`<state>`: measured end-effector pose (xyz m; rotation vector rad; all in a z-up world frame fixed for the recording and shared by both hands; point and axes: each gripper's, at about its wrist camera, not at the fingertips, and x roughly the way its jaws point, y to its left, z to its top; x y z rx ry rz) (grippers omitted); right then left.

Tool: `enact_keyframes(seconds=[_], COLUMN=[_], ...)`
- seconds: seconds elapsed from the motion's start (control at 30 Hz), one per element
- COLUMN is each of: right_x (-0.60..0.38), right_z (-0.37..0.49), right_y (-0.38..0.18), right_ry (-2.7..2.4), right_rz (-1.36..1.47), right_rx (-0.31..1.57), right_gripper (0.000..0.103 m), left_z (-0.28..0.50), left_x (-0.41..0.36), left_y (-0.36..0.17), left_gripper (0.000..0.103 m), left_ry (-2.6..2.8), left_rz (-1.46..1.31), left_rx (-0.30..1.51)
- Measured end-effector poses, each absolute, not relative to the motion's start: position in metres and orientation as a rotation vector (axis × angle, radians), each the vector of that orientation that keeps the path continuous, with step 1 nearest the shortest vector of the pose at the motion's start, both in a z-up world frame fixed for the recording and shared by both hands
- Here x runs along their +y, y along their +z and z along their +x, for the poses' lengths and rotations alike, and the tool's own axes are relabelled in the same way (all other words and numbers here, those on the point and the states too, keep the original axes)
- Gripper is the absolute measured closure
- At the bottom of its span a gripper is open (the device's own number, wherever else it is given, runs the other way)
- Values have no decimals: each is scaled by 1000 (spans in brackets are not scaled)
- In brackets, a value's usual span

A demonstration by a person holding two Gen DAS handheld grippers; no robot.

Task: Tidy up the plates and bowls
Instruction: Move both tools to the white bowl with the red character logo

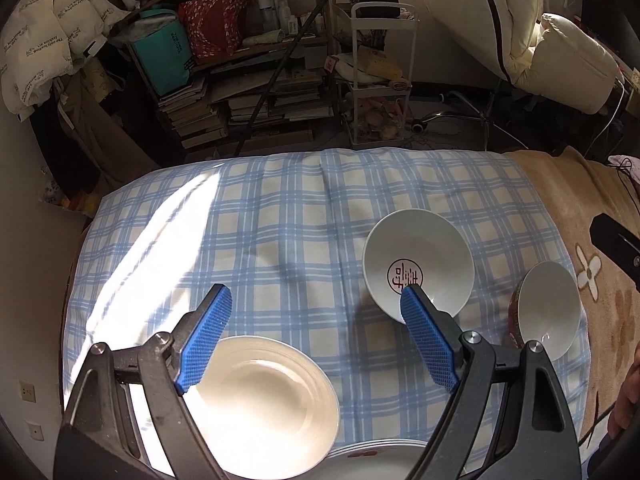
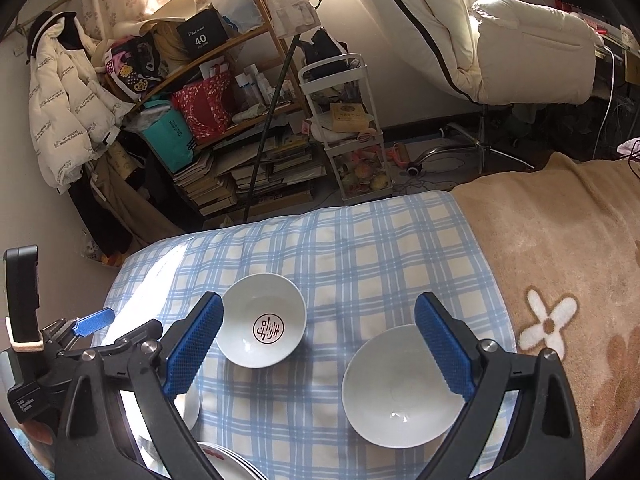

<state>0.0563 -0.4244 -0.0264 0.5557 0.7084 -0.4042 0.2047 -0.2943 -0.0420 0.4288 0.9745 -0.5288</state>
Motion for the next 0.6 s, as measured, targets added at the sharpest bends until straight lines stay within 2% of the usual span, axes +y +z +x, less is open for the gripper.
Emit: enact_keyframes(seconds=[0.23, 0.6], right_x=[-435, -438], right_z=[69, 98], right_y=[-46, -85], right_ry=[-378, -356], right_rz=[614, 596], right_rx=[715, 825], right_gripper=[2, 8], left_z=[211, 225], left_x=[-315, -337], left_y=[-62, -101], left_gripper=[18, 18], left_ry=[-528, -515], left_rz=[474, 504], left_rx=[987, 1044])
